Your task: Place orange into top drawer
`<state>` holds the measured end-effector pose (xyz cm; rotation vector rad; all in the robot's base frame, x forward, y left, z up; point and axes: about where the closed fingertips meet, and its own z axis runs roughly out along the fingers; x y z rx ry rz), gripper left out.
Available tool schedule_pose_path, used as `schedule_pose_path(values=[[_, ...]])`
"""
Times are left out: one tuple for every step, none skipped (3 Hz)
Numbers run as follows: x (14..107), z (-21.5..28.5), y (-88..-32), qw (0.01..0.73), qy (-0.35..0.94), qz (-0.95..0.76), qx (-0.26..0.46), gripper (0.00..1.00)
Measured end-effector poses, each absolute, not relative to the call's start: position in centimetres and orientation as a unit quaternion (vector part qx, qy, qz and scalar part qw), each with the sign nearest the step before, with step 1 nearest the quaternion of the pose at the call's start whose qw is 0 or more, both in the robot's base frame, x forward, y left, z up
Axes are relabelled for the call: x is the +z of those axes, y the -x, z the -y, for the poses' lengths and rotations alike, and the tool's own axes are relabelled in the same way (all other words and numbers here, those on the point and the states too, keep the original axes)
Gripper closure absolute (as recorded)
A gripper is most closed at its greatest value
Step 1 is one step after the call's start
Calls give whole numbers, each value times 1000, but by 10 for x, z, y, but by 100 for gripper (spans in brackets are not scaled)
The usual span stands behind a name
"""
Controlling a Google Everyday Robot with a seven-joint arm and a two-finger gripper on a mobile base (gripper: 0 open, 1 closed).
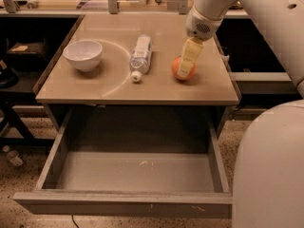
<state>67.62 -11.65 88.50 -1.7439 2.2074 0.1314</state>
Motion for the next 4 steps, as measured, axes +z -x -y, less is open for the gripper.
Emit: schedule_pose_path(values=[[866, 119, -683, 154, 607, -777, 59, 0], [849, 122, -688, 149, 604, -780, 69, 0], [838, 126, -689, 150, 593, -787, 83, 0], [838, 126, -689, 151, 592, -787, 84, 17]])
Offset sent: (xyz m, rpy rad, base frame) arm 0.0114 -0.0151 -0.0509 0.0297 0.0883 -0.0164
